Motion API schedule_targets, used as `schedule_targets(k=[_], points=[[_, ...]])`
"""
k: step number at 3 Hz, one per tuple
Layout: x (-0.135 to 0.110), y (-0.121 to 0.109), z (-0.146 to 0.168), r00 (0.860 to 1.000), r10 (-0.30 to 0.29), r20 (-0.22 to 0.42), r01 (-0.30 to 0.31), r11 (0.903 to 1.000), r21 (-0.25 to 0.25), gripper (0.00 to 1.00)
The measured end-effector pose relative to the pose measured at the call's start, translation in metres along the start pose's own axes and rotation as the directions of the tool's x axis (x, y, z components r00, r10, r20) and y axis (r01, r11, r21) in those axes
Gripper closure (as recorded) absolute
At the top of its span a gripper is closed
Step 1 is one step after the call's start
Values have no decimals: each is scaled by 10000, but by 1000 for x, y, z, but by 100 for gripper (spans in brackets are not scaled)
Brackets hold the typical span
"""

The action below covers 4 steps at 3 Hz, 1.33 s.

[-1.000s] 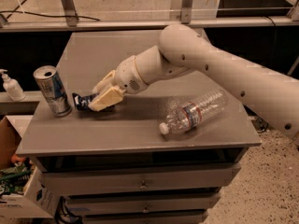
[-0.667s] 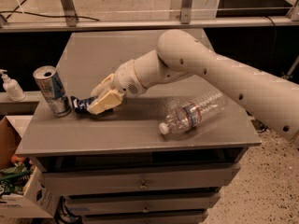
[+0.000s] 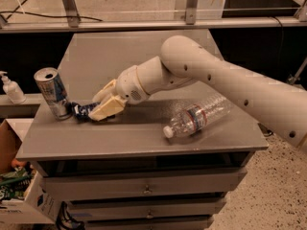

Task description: Move rxbar blueberry near redbull can

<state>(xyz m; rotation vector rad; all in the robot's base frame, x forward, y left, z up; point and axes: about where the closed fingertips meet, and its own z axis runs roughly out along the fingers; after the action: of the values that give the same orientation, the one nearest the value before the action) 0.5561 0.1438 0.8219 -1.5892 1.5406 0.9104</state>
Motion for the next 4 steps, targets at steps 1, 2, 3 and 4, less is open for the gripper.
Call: schedule_targets(k=[1, 2, 3, 4], points=[[1, 1, 1, 10000, 17, 24, -17, 10000, -8, 35], [2, 0, 2, 10000, 67, 66, -67, 10000, -4, 12], [3, 0, 1, 9999, 112, 118, -112, 9999, 16, 0], [2, 2, -1, 9995, 205, 244, -206, 9998, 21, 0]])
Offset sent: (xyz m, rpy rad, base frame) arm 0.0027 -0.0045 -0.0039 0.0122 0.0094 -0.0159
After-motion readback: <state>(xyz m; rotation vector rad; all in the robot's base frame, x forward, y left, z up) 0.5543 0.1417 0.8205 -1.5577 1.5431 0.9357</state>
